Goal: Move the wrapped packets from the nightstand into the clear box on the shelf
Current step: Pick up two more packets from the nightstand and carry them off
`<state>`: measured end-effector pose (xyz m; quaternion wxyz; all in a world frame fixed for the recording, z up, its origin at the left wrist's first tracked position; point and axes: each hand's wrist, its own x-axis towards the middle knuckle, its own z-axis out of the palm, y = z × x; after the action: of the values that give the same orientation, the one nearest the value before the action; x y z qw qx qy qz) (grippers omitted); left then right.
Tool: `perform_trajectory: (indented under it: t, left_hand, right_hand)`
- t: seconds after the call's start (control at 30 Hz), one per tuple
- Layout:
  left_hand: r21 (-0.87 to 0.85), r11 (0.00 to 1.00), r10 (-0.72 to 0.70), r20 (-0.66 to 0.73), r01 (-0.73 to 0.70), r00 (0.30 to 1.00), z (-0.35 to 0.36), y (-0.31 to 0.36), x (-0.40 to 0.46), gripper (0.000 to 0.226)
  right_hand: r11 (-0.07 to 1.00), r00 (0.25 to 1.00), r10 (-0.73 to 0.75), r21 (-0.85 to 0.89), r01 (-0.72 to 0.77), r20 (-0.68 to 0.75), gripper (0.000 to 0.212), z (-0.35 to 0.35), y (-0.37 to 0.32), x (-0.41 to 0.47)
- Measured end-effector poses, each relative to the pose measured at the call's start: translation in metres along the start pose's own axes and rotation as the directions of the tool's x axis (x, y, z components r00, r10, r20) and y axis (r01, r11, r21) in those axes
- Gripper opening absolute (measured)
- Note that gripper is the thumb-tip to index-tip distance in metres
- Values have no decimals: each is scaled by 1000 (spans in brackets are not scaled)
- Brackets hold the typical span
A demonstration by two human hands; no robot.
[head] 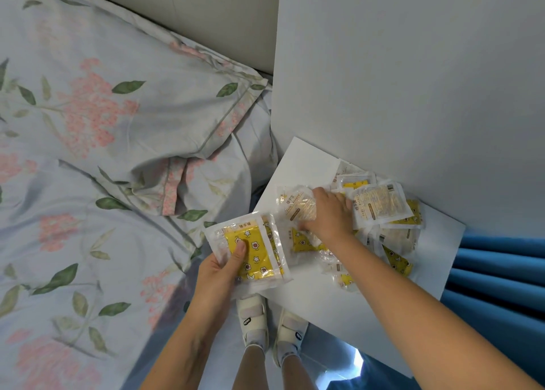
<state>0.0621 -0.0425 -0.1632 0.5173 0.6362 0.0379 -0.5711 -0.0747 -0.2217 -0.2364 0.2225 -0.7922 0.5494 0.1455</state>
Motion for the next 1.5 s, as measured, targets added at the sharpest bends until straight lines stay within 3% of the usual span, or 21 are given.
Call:
perform_trajectory:
  t: [0.13, 0.2, 0.27, 0.37, 0.53, 0.7, 0.83, 1.0, 1.1, 1.17, 1.37, 1.5]
  left_hand:
    - [-38, 999, 16, -16, -17, 1000, -3, 3, 2, 35]
    - [-56, 998, 21, -23, -22, 1000, -3, 4, 4, 34]
    - [-76, 997, 19, -32, -21, 999, -2, 5, 6, 32]
    - [-79, 997, 20, -39, -23, 999, 1, 6, 6, 36]
    - [-93, 996, 15, -43, -19, 999, 0, 5, 4, 32]
    - [-99, 995, -1, -76, -6, 997, -1, 3, 1, 31]
    - [-90, 996, 6, -79, -13, 997, 3, 1, -3, 34]
    - [-99, 995, 18, -79, -26, 997, 8, 0, -10, 32]
    - [-131, 989, 57, -68, -65, 996, 6, 3, -20, 38]
    - [-112, 988, 97, -63, -103, 993, 6, 7, -32, 41]
    - [-94, 975, 193, -88, -201, 977, 9, 36, -94, 26]
    - [-92, 959, 252, -145, -266, 957, 2, 53, -152, 24]
  right_hand:
    - [921, 987, -62, 388, 0, 148, 46, -7, 9, -1]
    - [894, 972, -112, 449, 7, 208, 37, -16, 5, 1]
    - [972, 970, -191, 170, 164, 154, 40, -21, -2, 7]
    - [918, 928, -280, -214, 333, 244, 53, -24, -13, 11]
    - [874, 926, -271, -337, 351, 262, 67, -22, -14, 14]
    - [856, 907, -356, -310, 413, 226, 52, -17, -11, 9]
    - [907, 918, -349, -180, 381, 189, 39, -10, -9, -10]
    - [934, 963, -253, 286, 217, 94, 35, -3, 9, -40]
    - [773, 983, -145, 633, 44, 110, 40, -4, 17, -63]
    - [642, 991, -86, 766, -24, 104, 40, -11, 20, -82]
    - [283, 993, -3, 953, -111, 117, 32, -64, 0, -154]
    - [160, 991, -21, 979, -130, 135, 29, -111, -31, -211]
